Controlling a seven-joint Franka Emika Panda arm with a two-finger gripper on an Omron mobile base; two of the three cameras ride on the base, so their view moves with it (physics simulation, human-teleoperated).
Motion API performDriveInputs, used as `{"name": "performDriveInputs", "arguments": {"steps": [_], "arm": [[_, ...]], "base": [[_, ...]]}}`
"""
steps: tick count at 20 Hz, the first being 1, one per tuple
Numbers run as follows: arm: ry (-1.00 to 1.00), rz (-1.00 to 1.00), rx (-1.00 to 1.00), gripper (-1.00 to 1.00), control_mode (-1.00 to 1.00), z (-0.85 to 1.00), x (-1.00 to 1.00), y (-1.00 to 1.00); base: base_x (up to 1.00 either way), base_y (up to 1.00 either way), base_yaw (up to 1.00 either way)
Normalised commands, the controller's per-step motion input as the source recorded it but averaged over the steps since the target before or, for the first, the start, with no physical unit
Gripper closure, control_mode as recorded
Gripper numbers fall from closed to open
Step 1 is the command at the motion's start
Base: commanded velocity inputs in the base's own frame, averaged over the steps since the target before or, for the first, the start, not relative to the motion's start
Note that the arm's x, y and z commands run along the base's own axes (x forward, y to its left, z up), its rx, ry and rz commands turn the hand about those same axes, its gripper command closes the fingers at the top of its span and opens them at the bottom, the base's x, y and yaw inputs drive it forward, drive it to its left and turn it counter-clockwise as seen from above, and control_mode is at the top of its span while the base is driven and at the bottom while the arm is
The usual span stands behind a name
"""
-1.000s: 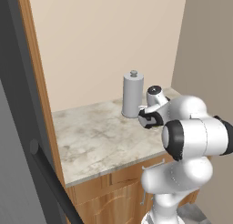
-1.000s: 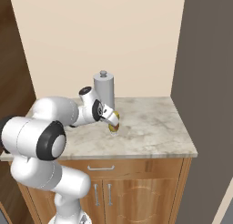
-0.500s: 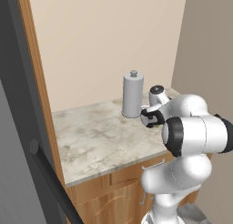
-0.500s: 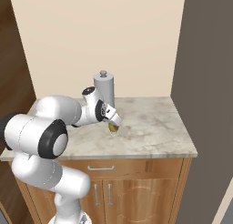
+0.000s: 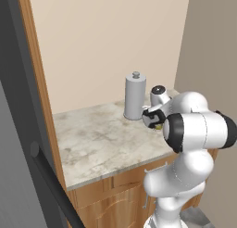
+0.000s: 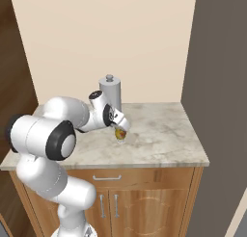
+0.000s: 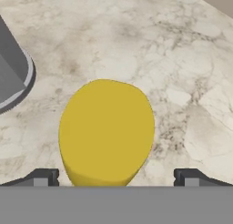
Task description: Place the condiment bottle and mustard from the counter to the top shelf of the fridge. If the existing items in the fridge are on the top shelf, move them to other shelves.
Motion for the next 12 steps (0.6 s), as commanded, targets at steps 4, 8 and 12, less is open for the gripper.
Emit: {"name": "performDriveInputs", "arguments": {"steps": [4,8,12], "arm": [[0.0,0.0,0.0,-1.0,-1.0,-0.03,0.08,0.0],[0.0,0.0,0.0,-1.0,-1.0,-0.08,0.05,0.0],[0.0,0.0,0.0,-1.0,-1.0,-0.1,0.02,0.0]], "base": [[0.0,0.0,0.0],[0.0,0.0,0.0],[0.0,0.0,0.0]]}}
